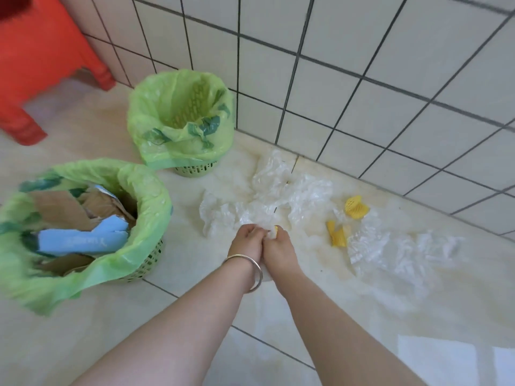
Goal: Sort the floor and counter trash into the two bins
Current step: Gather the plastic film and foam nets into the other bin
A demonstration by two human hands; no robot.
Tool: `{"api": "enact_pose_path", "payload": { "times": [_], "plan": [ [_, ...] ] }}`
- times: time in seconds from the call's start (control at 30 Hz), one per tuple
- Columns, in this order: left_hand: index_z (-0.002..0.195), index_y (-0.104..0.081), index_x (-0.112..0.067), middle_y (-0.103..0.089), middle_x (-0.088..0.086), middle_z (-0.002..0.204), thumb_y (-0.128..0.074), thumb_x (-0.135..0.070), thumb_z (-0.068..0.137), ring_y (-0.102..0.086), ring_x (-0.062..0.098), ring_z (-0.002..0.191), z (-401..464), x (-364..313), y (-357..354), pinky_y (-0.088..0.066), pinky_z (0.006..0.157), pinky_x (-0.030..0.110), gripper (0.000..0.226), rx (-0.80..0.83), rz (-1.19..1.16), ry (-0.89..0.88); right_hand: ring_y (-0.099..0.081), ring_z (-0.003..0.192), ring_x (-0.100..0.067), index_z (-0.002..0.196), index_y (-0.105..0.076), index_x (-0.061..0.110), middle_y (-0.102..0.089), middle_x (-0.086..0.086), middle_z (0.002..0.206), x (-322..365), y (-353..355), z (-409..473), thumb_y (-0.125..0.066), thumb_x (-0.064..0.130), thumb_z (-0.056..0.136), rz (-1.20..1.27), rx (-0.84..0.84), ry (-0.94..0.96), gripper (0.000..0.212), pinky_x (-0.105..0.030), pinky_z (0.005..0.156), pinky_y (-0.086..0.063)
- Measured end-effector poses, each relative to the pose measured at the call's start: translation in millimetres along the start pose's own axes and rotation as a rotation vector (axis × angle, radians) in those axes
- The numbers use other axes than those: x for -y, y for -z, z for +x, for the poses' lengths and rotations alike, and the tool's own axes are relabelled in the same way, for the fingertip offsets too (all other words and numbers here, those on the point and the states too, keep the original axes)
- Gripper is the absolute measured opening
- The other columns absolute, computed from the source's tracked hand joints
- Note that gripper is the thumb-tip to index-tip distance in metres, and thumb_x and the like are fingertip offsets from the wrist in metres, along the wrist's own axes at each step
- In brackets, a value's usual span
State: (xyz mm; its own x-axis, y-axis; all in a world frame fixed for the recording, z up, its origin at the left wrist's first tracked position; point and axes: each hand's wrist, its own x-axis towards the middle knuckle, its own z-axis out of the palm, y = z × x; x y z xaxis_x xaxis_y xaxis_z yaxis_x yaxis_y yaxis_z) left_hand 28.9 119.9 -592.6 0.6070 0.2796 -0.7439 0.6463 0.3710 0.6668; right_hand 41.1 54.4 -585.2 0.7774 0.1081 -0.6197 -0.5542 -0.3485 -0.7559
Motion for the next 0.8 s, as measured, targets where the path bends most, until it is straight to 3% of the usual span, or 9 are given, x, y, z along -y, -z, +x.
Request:
{"api": "enact_pose_path", "payload": {
  "times": [0.03, 0.17, 0.23, 0.3, 0.37, 0.43, 0.53, 0.7, 0.8],
  "plan": [
    [0.073, -0.053, -0.027, -0.061, 0.006, 0.085, -0.058, -0.024, 0.078, -0.059, 0.027, 0.082, -9, -8, 2, -0.048, 0.092, 0.043, 0.008, 0.003, -0.013, -0.003, -0.051, 0.11, -0.025, 0.132, -0.04, 0.008, -0.046, -0.008, 0.133, 8, 0, -12, -0.039, 0.018, 0.093, 0.029, 0.034, 0.015, 0.04, -0.034, 0.092, -0.042],
    [0.082, -0.052, -0.027, -0.059, 0.008, 0.085, -0.054, -0.017, 0.085, -0.059, 0.028, 0.081, -45, -40, 19, -0.049, 0.082, 0.039, 0.011, -0.058, -0.054, -0.091, -0.051, 0.119, -0.026, 0.096, -0.046, 0.025, -0.049, -0.007, 0.132, 37, -8, -58, -0.041, 0.043, 0.067, 0.092, 0.12, 0.061, 0.034, -0.041, 0.098, -0.045],
    [0.088, -0.052, -0.028, -0.06, 0.008, 0.094, -0.05, -0.021, 0.087, -0.061, 0.028, 0.087, -62, -56, 32, -0.049, 0.084, 0.039, 0.008, -0.115, 0.002, -0.153, -0.053, 0.117, -0.024, 0.102, -0.05, 0.043, -0.05, -0.003, 0.129, 51, -13, -76, -0.041, 0.055, 0.071, 0.072, 0.183, 0.035, 0.035, -0.037, 0.08, -0.048],
    [0.088, -0.051, -0.028, -0.062, 0.009, 0.099, -0.049, -0.022, 0.088, -0.06, 0.028, 0.087, -73, -71, 43, -0.048, 0.083, 0.038, 0.007, -0.158, 0.055, -0.228, -0.058, 0.102, -0.02, 0.111, -0.055, 0.037, -0.057, 0.0, 0.117, 65, -16, -80, -0.032, 0.064, 0.084, 0.059, 0.227, 0.039, 0.044, -0.029, 0.064, -0.045],
    [0.095, -0.052, -0.026, -0.064, 0.01, 0.102, -0.049, -0.017, 0.087, -0.057, 0.027, 0.083, -76, -85, 54, -0.046, 0.078, 0.034, 0.012, -0.192, 0.087, -0.311, -0.057, 0.076, -0.018, 0.098, -0.06, 0.025, -0.063, 0.0, 0.09, 85, -18, -82, -0.025, 0.056, 0.096, 0.136, 0.264, 0.005, 0.046, -0.025, 0.057, -0.041],
    [0.095, -0.053, -0.023, -0.065, 0.011, 0.101, -0.047, -0.019, 0.087, -0.057, 0.027, 0.084, -78, -98, 62, -0.045, 0.079, 0.033, 0.011, -0.212, 0.124, -0.381, -0.052, 0.065, -0.018, 0.085, -0.057, 0.022, -0.058, 0.0, 0.076, 104, -22, -82, -0.027, 0.041, 0.1, 0.152, 0.279, 0.0, 0.039, -0.025, 0.056, -0.04],
    [0.093, -0.055, -0.018, -0.062, 0.014, 0.106, -0.04, -0.036, 0.093, -0.058, 0.03, 0.099, -70, -110, 70, -0.045, 0.094, 0.038, 0.023, -0.22, 0.067, -0.427, -0.051, 0.069, -0.019, 0.089, -0.051, 0.022, -0.053, 0.0, 0.08, 125, -34, -76, -0.035, 0.023, 0.098, 0.05, 0.261, 0.078, 0.018, -0.026, 0.056, -0.04],
    [0.097, -0.06, -0.01, -0.061, 0.019, 0.106, -0.041, -0.043, 0.094, -0.059, 0.032, 0.099, -47, -121, 78, -0.045, 0.095, 0.042, 0.037, -0.218, -0.039, -0.441, -0.05, 0.064, -0.018, 0.081, -0.053, 0.021, -0.054, -0.002, 0.074, 135, -52, -44, -0.049, 0.013, 0.09, 0.012, 0.166, 0.144, 0.013, -0.025, 0.053, -0.038],
    [0.081, -0.055, -0.019, -0.063, 0.012, 0.104, -0.056, -0.047, 0.084, -0.062, 0.029, 0.099, -32, -131, 79, -0.049, 0.091, 0.041, 0.029, -0.181, 0.015, -0.468, -0.055, 0.069, -0.021, 0.087, -0.058, 0.018, -0.059, -0.004, 0.077, 144, -58, -20, -0.052, 0.011, 0.088, 0.058, 0.134, 0.156, 0.009, -0.028, 0.06, -0.043]
  ]
}}
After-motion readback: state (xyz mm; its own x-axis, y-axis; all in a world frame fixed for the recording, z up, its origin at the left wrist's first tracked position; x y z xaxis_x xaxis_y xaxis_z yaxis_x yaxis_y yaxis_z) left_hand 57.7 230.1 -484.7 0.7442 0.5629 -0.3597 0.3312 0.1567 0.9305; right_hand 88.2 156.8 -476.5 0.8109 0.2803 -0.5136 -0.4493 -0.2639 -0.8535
